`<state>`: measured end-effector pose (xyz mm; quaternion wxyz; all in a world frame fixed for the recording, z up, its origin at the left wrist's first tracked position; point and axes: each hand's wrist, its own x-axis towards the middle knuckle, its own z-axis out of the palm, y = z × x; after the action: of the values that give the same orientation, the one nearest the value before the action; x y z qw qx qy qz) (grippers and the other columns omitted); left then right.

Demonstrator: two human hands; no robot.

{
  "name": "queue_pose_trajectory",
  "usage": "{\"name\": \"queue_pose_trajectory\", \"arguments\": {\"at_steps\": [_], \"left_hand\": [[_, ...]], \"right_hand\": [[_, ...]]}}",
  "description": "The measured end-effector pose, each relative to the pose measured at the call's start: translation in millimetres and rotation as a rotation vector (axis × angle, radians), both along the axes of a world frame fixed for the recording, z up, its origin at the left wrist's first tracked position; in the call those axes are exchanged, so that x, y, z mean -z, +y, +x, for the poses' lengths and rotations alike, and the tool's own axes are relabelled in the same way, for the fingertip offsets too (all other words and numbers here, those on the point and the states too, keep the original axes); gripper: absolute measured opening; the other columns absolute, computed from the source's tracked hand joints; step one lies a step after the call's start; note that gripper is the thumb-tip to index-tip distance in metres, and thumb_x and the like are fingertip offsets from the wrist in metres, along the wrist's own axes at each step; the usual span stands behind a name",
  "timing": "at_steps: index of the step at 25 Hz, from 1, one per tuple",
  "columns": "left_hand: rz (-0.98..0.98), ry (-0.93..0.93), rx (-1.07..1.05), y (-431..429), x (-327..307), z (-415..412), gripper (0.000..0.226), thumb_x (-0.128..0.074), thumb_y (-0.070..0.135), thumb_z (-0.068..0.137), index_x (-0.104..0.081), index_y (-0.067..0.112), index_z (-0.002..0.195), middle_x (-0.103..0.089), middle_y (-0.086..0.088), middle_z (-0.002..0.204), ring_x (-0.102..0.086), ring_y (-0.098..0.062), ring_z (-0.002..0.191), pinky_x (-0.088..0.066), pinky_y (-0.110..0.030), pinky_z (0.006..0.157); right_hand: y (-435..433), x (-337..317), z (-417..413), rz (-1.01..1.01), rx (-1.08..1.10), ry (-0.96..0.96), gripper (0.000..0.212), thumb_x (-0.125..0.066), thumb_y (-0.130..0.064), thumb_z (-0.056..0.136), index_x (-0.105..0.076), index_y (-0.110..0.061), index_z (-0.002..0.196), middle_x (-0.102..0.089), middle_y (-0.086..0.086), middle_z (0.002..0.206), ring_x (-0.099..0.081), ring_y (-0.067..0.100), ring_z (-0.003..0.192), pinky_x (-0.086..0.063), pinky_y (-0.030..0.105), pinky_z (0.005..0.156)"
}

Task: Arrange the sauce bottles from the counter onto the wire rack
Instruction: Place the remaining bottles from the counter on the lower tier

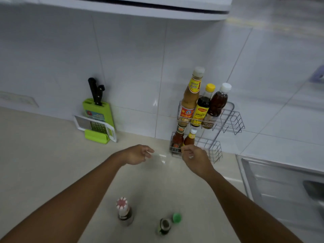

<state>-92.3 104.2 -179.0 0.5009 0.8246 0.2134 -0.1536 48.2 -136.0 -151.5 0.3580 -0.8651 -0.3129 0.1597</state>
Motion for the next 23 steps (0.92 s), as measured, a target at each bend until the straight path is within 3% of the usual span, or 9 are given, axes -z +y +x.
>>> {"name": "queue_pose_trajectory", "arguments": {"at_steps": [3, 6, 8, 10, 12, 14, 19, 21, 23], "left_hand": [[-0.009, 0.02, -0.025, 8.0, 11.2, -52.2, 0.057, -0.039, -0.029, 0.085, -0.051, 0.007, 0.128, -0.056, -0.034, 0.128, -0.056, -0.038, 0.113, -0.048, -0.017, 0.071], [-0.066, -0.019, -0.113, -7.1, 1.4, -94.8, 0.043, -0.042, -0.017, 0.093, -0.056, 0.013, 0.121, -0.063, -0.023, 0.122, -0.059, -0.025, 0.096, -0.046, -0.019, 0.068], [-0.021, -0.138, -0.154, -25.2, -13.6, -110.2, 0.036, -0.046, -0.004, 0.098, -0.061, 0.023, 0.118, -0.068, -0.008, 0.117, -0.064, -0.019, 0.1, -0.052, -0.026, 0.085], [0.139, -0.314, -0.154, -48.5, -37.8, -124.4, 0.031, -0.051, 0.008, 0.099, -0.064, 0.026, 0.121, -0.071, 0.002, 0.119, -0.065, -0.01, 0.112, -0.05, -0.032, 0.104], [0.341, -0.423, -0.084, -79.1, -67.2, -135.3, 0.038, -0.051, 0.015, 0.099, -0.061, 0.034, 0.13, -0.065, 0.013, 0.129, -0.057, -0.001, 0.121, -0.045, -0.026, 0.107], [0.409, -0.44, 0.019, -117.6, -92.0, -142.4, 0.052, -0.049, 0.015, 0.095, -0.05, 0.045, 0.137, -0.054, 0.02, 0.14, -0.047, 0.001, 0.129, -0.04, -0.024, 0.108], [0.16, -0.252, 0.129, -187.5, -72.6, -148.6, 0.094, -0.069, 0.028, 0.082, -0.009, 0.054, 0.149, -0.03, 0.02, 0.158, -0.034, -0.004, 0.142, -0.036, -0.026, 0.113], [0.081, -0.288, 0.062, -191.6, -58.4, -142.3, 0.09, -0.076, 0.037, 0.077, -0.02, 0.053, 0.146, -0.047, 0.018, 0.147, -0.05, -0.005, 0.13, -0.047, -0.03, 0.106], [0.019, -0.352, -0.049, -188.9, -53.8, -133.2, 0.064, -0.074, 0.036, 0.08, -0.041, 0.048, 0.134, -0.064, 0.017, 0.123, -0.063, -0.001, 0.108, -0.056, -0.036, 0.094]], "right_hand": [[2.1, -12.6, -38.9, 0.039, -0.14, 0.149, 0.027, -0.056, 0.005, 0.092, -0.073, -0.006, 0.11, -0.071, 0.017, 0.112, -0.064, 0.004, 0.079, -0.048, 0.007, 0.067], [-14.6, -18.7, -72.8, -0.321, -0.432, 0.224, 0.033, -0.069, -0.03, 0.082, -0.069, -0.037, 0.114, -0.068, -0.008, 0.116, -0.067, 0.008, 0.095, -0.055, 0.025, 0.079], [-36.9, -8.8, -94.6, -0.561, -0.568, 0.301, 0.061, -0.08, -0.051, 0.069, -0.059, -0.048, 0.126, -0.058, -0.016, 0.126, -0.058, 0.005, 0.111, -0.051, 0.028, 0.092], [-58.8, 11.8, -119.8, -0.583, -0.592, 0.25, 0.074, -0.085, -0.059, 0.06, -0.056, -0.046, 0.128, -0.055, -0.016, 0.126, -0.055, 0.006, 0.112, -0.05, 0.03, 0.096], [-73.3, 33.9, -137.8, -0.465, -0.549, 0.131, 0.059, -0.088, -0.048, 0.065, -0.065, -0.037, 0.117, -0.061, -0.012, 0.117, -0.06, 0.007, 0.101, -0.053, 0.027, 0.087], [-81.4, 43.5, -145.8, -0.349, -0.485, 0.048, 0.039, -0.087, -0.035, 0.072, -0.073, -0.026, 0.108, -0.069, -0.006, 0.106, -0.064, 0.009, 0.089, -0.053, 0.021, 0.077], [-94.3, 11.9, -149.0, 0.04, -0.332, 0.05, 0.031, -0.087, -0.027, 0.073, -0.079, -0.022, 0.103, -0.075, -0.006, 0.092, -0.069, 0.011, 0.075, -0.057, 0.021, 0.068], [-95.5, -13.2, -145.7, 0.226, -0.238, 0.163, 0.029, -0.09, -0.016, 0.074, -0.079, -0.014, 0.101, -0.078, 0.002, 0.09, -0.073, 0.02, 0.076, -0.062, 0.03, 0.071], [-95.4, -25.4, -136.1, 0.375, -0.219, 0.349, 0.032, -0.087, -0.018, 0.078, -0.077, -0.007, 0.107, -0.078, 0.014, 0.093, -0.075, 0.029, 0.079, -0.063, 0.034, 0.071]]}}
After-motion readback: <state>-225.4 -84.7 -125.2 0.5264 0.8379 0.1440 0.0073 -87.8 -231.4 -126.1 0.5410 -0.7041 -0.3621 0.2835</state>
